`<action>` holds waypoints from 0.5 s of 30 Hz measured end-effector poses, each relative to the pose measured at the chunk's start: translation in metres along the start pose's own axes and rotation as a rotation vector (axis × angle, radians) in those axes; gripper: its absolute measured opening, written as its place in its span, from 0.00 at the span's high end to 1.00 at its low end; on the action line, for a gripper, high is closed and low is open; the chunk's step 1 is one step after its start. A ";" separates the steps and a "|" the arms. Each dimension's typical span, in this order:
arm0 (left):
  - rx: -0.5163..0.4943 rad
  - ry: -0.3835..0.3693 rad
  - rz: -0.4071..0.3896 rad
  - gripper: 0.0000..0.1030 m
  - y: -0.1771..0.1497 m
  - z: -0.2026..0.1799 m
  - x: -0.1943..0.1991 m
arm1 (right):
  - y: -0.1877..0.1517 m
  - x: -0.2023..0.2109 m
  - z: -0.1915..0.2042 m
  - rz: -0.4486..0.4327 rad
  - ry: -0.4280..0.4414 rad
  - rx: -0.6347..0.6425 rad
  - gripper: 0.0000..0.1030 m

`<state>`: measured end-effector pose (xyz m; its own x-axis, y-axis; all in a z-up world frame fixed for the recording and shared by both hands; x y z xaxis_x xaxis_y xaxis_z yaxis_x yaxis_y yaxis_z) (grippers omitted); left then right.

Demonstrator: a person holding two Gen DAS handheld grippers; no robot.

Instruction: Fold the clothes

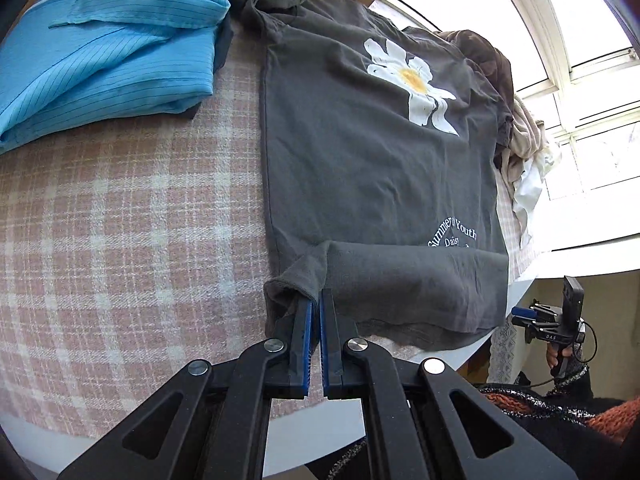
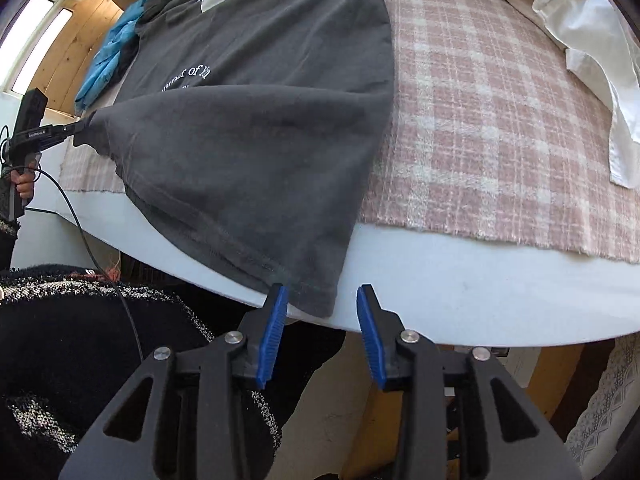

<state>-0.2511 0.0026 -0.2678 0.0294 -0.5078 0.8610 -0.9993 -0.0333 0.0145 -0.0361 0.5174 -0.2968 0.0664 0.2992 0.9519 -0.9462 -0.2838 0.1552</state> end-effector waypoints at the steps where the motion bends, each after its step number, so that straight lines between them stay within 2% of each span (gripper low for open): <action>1: 0.003 0.002 0.001 0.98 -0.001 0.001 0.001 | -0.003 -0.002 0.001 -0.003 -0.006 0.001 0.65; 5: -0.006 0.005 0.000 0.98 -0.004 -0.002 0.002 | -0.003 -0.009 -0.001 -0.007 -0.038 0.002 0.65; 9: -0.032 0.013 -0.002 0.98 -0.010 -0.009 0.003 | -0.003 -0.017 0.006 0.000 -0.055 0.058 0.65; 12: -0.045 0.018 -0.008 0.98 -0.017 -0.012 0.006 | -0.004 -0.020 0.005 -0.001 -0.038 0.055 0.93; 15: -0.057 0.024 -0.015 0.98 -0.026 -0.012 0.010 | -0.008 -0.006 -0.003 -0.046 0.028 0.002 0.93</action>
<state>-0.2249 0.0082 -0.2532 0.0444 -0.4867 0.8725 -0.9984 0.0086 0.0556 -0.0294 0.5206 -0.3051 0.1008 0.3369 0.9361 -0.9418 -0.2710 0.1989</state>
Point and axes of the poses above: each gripper's, at about its wrist camera, not at the fingertips, and x roughly against the way its jaws point, z to its left, y to its top, the point moved 3 cm from there along -x, roughly the way its jaws point, and after that the axes turned 13 degrees about x, right-handed, at the moved point
